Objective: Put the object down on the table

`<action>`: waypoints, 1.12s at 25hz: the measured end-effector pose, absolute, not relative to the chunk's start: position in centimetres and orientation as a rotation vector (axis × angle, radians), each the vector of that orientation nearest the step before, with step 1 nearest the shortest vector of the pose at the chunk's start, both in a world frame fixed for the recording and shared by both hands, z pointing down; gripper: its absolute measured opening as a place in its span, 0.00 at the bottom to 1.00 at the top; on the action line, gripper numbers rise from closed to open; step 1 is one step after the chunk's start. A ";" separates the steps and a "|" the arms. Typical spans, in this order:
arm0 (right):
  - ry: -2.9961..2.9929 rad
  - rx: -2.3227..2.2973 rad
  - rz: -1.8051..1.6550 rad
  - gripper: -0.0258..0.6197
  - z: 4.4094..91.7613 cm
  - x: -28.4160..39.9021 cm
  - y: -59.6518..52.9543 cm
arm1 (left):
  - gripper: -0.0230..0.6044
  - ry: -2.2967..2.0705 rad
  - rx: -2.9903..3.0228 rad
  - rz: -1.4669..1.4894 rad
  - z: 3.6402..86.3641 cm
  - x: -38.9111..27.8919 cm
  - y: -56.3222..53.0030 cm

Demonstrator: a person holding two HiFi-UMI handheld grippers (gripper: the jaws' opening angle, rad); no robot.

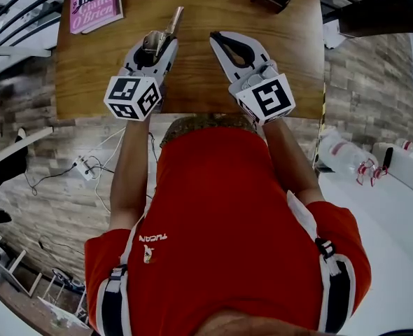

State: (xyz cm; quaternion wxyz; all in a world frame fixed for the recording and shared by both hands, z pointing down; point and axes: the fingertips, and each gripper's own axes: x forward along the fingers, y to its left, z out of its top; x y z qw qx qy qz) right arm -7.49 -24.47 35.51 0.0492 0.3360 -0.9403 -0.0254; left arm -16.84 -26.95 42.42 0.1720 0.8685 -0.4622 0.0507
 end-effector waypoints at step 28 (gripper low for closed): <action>-2.804 0.967 0.042 0.08 39.4 -5.6 -27.2 | 0.33 -1.111 2.210 0.709 56.5 -13.9 -30.9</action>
